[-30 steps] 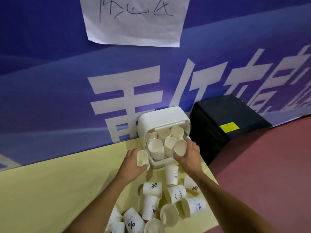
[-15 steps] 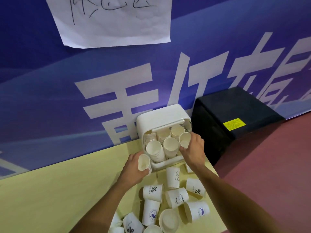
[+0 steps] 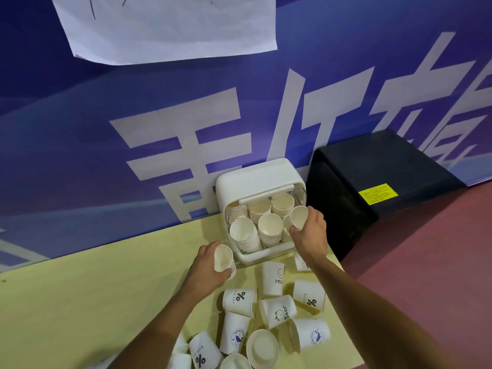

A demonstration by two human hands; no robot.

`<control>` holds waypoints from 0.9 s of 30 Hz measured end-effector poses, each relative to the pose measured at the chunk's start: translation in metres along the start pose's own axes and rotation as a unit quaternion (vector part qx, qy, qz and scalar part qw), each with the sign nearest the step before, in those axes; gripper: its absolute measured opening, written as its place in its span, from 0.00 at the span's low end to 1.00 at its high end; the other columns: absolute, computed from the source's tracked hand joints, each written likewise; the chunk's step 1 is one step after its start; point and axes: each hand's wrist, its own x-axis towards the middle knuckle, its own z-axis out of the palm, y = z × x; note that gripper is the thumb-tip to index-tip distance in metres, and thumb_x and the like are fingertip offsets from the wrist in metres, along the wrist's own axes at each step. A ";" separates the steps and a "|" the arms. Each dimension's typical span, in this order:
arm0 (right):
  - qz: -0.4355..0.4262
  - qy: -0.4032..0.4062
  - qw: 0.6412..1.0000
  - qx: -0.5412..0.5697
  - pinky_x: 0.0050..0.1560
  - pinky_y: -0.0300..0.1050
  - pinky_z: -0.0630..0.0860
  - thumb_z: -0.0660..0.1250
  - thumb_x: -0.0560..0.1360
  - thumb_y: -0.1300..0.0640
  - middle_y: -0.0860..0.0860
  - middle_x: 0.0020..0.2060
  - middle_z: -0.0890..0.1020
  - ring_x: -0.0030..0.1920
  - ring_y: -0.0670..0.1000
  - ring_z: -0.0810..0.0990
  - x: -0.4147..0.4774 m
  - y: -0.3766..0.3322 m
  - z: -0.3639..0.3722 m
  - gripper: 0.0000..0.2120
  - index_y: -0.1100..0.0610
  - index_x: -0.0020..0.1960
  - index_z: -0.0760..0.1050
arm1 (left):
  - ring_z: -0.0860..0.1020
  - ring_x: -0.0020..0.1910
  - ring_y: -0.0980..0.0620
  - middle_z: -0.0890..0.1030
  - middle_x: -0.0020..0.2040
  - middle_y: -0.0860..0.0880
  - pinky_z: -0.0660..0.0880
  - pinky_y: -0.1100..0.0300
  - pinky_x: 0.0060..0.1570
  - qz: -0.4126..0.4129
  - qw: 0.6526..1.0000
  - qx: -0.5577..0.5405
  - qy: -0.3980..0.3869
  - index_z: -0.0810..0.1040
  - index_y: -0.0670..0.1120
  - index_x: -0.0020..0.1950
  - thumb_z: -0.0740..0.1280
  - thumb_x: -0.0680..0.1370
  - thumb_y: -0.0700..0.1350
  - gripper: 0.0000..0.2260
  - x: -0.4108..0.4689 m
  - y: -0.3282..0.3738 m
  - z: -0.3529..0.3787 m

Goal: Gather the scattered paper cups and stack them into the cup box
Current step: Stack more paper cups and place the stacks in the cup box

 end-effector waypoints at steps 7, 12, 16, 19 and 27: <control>-0.029 -0.091 0.995 -0.024 0.70 0.55 0.70 0.74 0.72 0.58 0.56 0.72 0.69 0.72 0.57 0.68 0.005 0.010 0.013 0.35 0.58 0.74 0.63 | 0.72 0.62 0.50 0.67 0.66 0.52 0.71 0.57 0.61 -0.007 1.000 -0.002 0.002 0.63 0.54 0.74 0.74 0.71 0.51 0.34 -0.003 0.000 0.004; -0.040 -0.093 0.995 -0.026 0.73 0.55 0.66 0.71 0.74 0.58 0.56 0.75 0.66 0.76 0.57 0.63 -0.002 0.009 0.019 0.34 0.59 0.75 0.62 | 0.72 0.62 0.50 0.68 0.66 0.52 0.72 0.57 0.60 -0.015 1.000 0.004 0.005 0.63 0.55 0.73 0.74 0.71 0.50 0.34 -0.008 -0.004 0.001; -0.126 -0.075 0.989 0.009 0.68 0.49 0.69 0.68 0.75 0.59 0.53 0.70 0.72 0.71 0.55 0.68 -0.022 -0.008 0.015 0.26 0.59 0.71 0.68 | 0.72 0.62 0.49 0.68 0.67 0.50 0.71 0.56 0.61 -0.023 1.000 -0.004 0.015 0.62 0.54 0.74 0.74 0.71 0.50 0.35 -0.011 -0.003 -0.001; -0.186 -0.104 0.976 0.036 0.66 0.44 0.69 0.69 0.74 0.58 0.50 0.68 0.73 0.69 0.52 0.70 -0.044 -0.025 0.018 0.26 0.56 0.71 0.70 | 0.72 0.62 0.49 0.68 0.67 0.49 0.71 0.56 0.62 -0.025 0.999 -0.021 0.025 0.62 0.52 0.74 0.74 0.71 0.50 0.35 -0.011 0.001 -0.004; -0.190 -0.242 0.949 0.063 0.63 0.38 0.68 0.75 0.70 0.48 0.47 0.69 0.74 0.67 0.47 0.73 -0.084 -0.043 0.035 0.36 0.51 0.74 0.67 | 0.72 0.63 0.50 0.69 0.68 0.49 0.68 0.60 0.58 0.016 0.997 -0.061 0.047 0.63 0.51 0.73 0.74 0.71 0.53 0.33 -0.006 0.028 -0.009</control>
